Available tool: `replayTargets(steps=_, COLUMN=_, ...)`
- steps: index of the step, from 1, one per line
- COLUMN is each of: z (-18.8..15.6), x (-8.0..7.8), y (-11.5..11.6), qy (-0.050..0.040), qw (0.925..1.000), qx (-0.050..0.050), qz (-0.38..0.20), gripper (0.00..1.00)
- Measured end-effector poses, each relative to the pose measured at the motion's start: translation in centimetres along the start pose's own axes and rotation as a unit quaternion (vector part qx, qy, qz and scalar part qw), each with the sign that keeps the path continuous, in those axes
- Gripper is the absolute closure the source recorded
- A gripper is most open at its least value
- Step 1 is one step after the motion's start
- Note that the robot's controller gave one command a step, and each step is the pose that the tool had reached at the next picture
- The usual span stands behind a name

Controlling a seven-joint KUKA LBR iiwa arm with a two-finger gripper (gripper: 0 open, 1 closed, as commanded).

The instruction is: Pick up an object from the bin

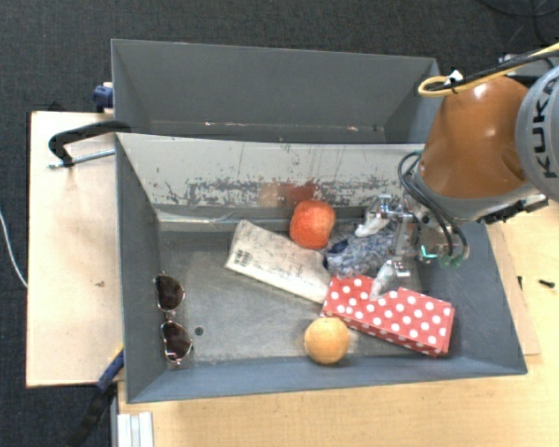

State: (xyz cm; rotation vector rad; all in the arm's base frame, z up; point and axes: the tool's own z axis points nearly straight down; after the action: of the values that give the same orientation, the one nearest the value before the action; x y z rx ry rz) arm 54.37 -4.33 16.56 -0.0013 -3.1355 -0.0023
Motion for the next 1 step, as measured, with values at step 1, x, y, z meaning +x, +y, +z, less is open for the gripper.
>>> replayTargets(steps=1, z=-0.39, x=-0.11, y=0.01, qy=-0.0033, qw=1.0000, qx=0.000, qz=0.000, gripper=0.00)
